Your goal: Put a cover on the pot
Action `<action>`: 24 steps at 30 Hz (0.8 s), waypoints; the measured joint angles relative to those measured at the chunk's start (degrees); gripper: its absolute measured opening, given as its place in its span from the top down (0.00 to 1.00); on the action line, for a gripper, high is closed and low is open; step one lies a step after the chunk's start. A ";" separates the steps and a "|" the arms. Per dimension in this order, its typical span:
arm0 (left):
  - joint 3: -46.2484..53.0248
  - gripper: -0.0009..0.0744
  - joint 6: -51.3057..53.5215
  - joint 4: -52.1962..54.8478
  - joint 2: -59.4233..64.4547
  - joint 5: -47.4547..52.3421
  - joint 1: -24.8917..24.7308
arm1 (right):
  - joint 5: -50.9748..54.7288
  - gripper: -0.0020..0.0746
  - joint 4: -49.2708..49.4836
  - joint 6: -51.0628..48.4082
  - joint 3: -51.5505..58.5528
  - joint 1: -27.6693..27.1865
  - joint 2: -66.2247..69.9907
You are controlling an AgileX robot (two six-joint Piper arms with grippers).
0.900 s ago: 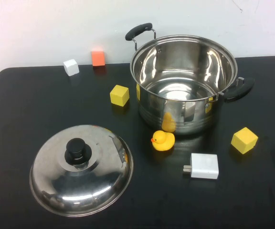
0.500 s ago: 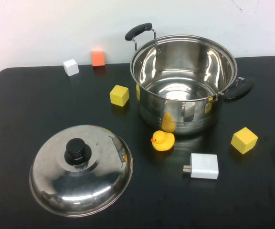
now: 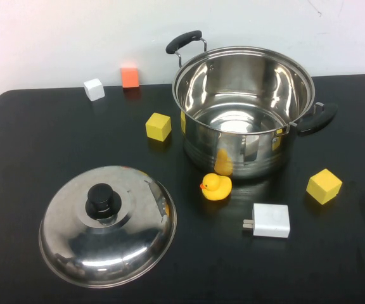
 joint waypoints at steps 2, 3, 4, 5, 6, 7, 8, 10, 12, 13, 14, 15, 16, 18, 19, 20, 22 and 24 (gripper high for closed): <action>0.00 0.99 0.00 0.00 0.00 0.00 0.00 | 0.00 0.98 0.00 0.00 0.00 0.00 0.00; 0.00 0.99 0.00 0.00 0.00 0.00 0.00 | 0.00 0.98 0.00 0.00 0.00 0.00 0.00; 0.00 0.99 0.00 0.00 0.00 0.00 0.00 | 0.00 0.98 0.00 0.00 0.00 0.00 0.00; 0.00 0.99 0.00 0.00 0.00 0.00 0.00 | 0.00 0.98 0.00 0.00 0.00 0.00 0.00; 0.00 0.99 0.00 0.00 0.00 0.00 0.00 | 0.00 0.98 0.00 0.00 0.00 0.00 0.00; 0.00 0.99 0.12 0.00 0.00 0.00 0.00 | 0.00 0.98 0.00 0.00 0.00 0.00 0.00; 0.00 0.99 0.12 0.00 0.00 0.00 0.00 | 0.00 0.98 0.00 0.00 0.00 0.00 0.00; 0.00 0.99 0.12 0.00 0.00 0.00 0.00 | 0.00 0.98 0.00 0.00 0.00 0.00 0.00; 0.00 0.99 0.12 0.00 0.00 0.00 0.00 | 0.00 0.98 0.00 0.00 0.00 0.00 0.00; 0.00 0.99 0.12 0.00 0.00 0.00 0.00 | 0.00 0.98 0.00 0.00 0.00 0.00 0.00; 0.00 0.99 0.12 0.00 0.00 0.00 0.00 | 0.00 0.98 0.00 0.00 0.00 0.00 0.00; 0.00 0.99 0.12 0.00 0.00 0.00 0.00 | 0.00 0.98 0.00 0.00 0.00 0.00 0.00; 0.00 0.99 0.12 0.00 0.00 0.00 0.00 | 0.00 0.98 0.00 0.00 0.00 0.00 0.00; 0.00 0.99 0.12 0.00 0.00 -0.52 0.00 | 0.00 0.98 0.00 0.00 0.00 0.00 0.00; 0.00 0.99 0.12 0.00 0.00 -1.53 0.00 | 0.00 0.98 0.00 0.00 0.00 0.00 0.00; 0.11 0.99 0.12 0.00 0.00 -2.71 0.00 | 0.00 0.98 0.00 0.00 0.00 0.00 0.00; 0.23 0.99 0.12 0.33 0.00 -7.04 0.00 | 0.00 0.98 0.00 0.00 0.00 0.00 0.00; 0.23 0.99 0.12 0.98 0.00 -13.17 0.00 | 0.00 0.98 0.00 0.00 0.00 0.00 0.00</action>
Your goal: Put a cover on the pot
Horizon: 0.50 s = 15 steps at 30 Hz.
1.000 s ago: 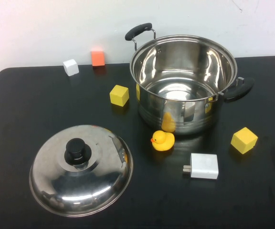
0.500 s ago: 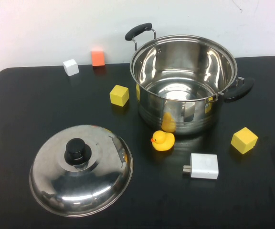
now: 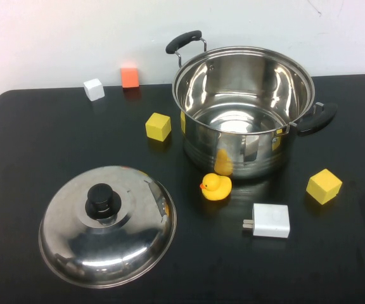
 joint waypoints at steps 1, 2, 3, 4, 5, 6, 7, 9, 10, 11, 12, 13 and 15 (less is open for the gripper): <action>0.00 0.99 0.00 0.38 0.00 -3.58 0.00 | 0.00 0.98 0.00 0.00 0.00 0.00 0.00; 0.00 0.99 0.00 0.71 0.00 -7.11 0.00 | 0.00 0.98 0.00 0.00 0.00 0.00 0.00; 0.00 0.99 0.00 0.82 0.00 -10.47 0.00 | 0.00 0.98 0.00 0.00 0.00 0.00 0.00; 0.00 0.99 0.00 1.10 0.00 -13.65 0.00 | 0.00 0.98 0.00 0.00 0.00 0.00 0.00; 0.00 0.99 0.10 1.23 0.00 -16.66 0.00 | 0.00 0.98 0.00 0.00 0.00 0.00 0.00; 0.00 0.99 0.15 1.23 0.00 -18.90 0.00 | 0.00 0.98 0.00 0.00 0.00 0.00 0.00; 0.00 0.99 0.15 1.34 0.00 -21.47 0.00 | 0.00 0.98 0.00 0.00 0.00 0.00 0.00; 0.00 0.99 0.15 1.43 0.00 -25.32 0.00 | 0.00 0.98 0.00 0.00 0.00 0.00 0.00; 0.00 0.99 0.15 1.43 0.00 -27.14 0.00 | 0.00 0.98 0.00 0.00 0.00 0.00 0.00; 0.00 0.99 0.15 1.43 0.00 -28.71 0.00 | 0.00 0.98 0.00 0.00 0.00 0.00 0.00; 0.00 0.99 0.15 1.43 0.00 -30.05 0.00 | 0.00 0.98 0.00 0.00 0.00 0.00 0.00; 0.00 0.99 0.15 1.43 0.00 -31.25 0.00 | 0.00 0.98 0.00 0.00 0.00 0.00 0.00; 0.00 0.99 0.15 1.43 0.00 -32.74 0.00 | 0.00 0.98 0.00 0.00 0.00 0.00 0.00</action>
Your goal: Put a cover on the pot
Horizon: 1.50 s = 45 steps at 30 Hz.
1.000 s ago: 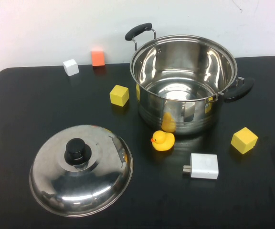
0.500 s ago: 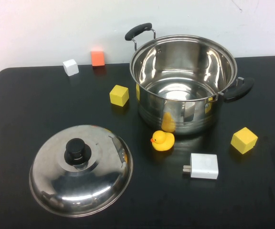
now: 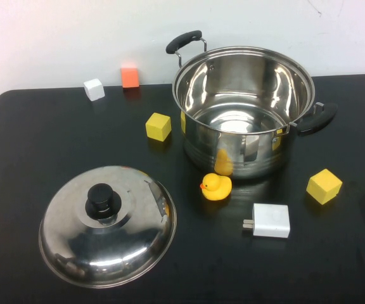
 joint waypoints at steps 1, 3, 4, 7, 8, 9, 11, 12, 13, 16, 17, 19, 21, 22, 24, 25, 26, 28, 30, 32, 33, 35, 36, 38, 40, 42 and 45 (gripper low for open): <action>0.00 0.99 0.00 0.00 0.00 -0.64 0.00 | 0.00 0.98 0.00 0.00 0.00 0.00 0.00; 0.00 0.99 0.00 0.00 0.00 -2.11 0.00 | 0.00 0.98 0.00 0.00 0.00 0.00 0.00; 0.00 0.99 0.00 0.00 0.00 -2.91 0.00 | 0.00 0.98 0.00 0.00 0.00 0.00 0.00; 0.00 0.99 0.00 0.00 0.00 -4.40 0.00 | 0.00 0.98 0.00 0.00 0.00 0.00 0.00; 0.00 0.99 0.00 0.00 0.00 -4.52 0.00 | 0.00 0.98 0.00 0.00 0.00 0.00 0.00; 0.00 0.99 0.00 0.00 0.00 -3.92 0.00 | 0.00 0.98 0.00 0.00 0.00 0.00 0.00; -0.80 0.99 0.00 -0.13 0.00 -0.13 0.00 | 0.00 0.98 0.00 0.00 0.00 0.00 0.00; -1.67 0.99 -0.10 -0.12 0.00 2.21 0.00 | 0.00 0.98 0.00 0.00 0.00 0.00 0.00; -3.06 0.99 -0.10 -0.12 0.00 4.92 0.00 | 0.00 0.98 0.00 0.00 0.00 0.00 0.00; -7.49 0.99 0.51 0.18 1.10 9.24 0.00 | 0.00 0.98 0.00 0.00 0.00 0.00 0.00; -8.91 0.99 1.12 0.42 2.29 9.48 0.00 | 0.00 0.98 0.00 0.00 0.00 0.00 0.00; -11.13 0.99 1.86 1.02 5.24 9.13 0.00 | 0.00 0.98 0.00 0.00 0.00 0.00 0.00; -12.99 0.99 2.12 1.13 9.55 7.97 0.00 | 0.00 0.98 0.00 0.00 0.00 0.00 0.00; -13.66 0.99 1.32 1.40 12.00 6.80 0.00 | 0.00 0.98 0.00 0.00 0.00 0.00 0.00; -14.18 0.99 -2.09 2.33 16.68 3.17 0.00 | 0.00 0.98 0.00 0.00 0.00 0.00 0.00; -14.40 0.99 -5.22 2.96 19.37 0.55 0.00 | 0.00 0.98 0.00 0.00 0.00 0.00 0.00; -14.40 0.99 -8.77 3.75 22.01 -2.45 0.00 | 0.00 0.98 0.00 0.00 0.00 0.00 0.00; -14.46 0.99 -14.76 5.77 26.95 -8.67 0.00 | 0.00 0.98 0.00 0.00 0.00 0.00 0.00; -14.76 0.99 -17.50 9.70 32.06 -13.23 0.00 | 0.00 0.98 0.00 0.00 0.00 0.00 0.00; -15.58 0.99 -19.01 16.33 37.93 -16.14 0.00 | 0.00 0.98 0.00 0.00 0.00 0.00 0.00; -15.94 0.99 -19.32 19.57 40.81 -17.21 0.00 | 0.00 0.98 0.00 0.00 0.00 0.00 0.00; -16.74 0.96 -19.89 27.85 46.39 -20.74 0.00 | 0.00 0.98 0.00 0.00 0.00 0.00 0.00; -17.05 0.93 -19.99 30.65 48.56 -23.04 0.00 | 0.00 0.98 0.00 0.00 0.00 0.00 0.00; -17.83 0.82 -19.99 36.10 53.67 -27.16 -0.12 | 0.00 0.98 0.00 0.00 0.00 0.00 0.00; -18.52 0.67 -19.99 39.60 57.81 -29.24 -0.12 | 0.00 0.98 0.00 0.00 0.00 0.00 0.00; -18.82 0.51 -20.46 41.62 61.87 -30.22 -0.12 | 0.00 0.98 0.00 0.00 0.00 0.00 0.00; -19.95 0.30 -22.03 44.84 66.48 -30.78 -0.12 | 0.00 0.98 0.00 0.00 0.00 0.00 0.00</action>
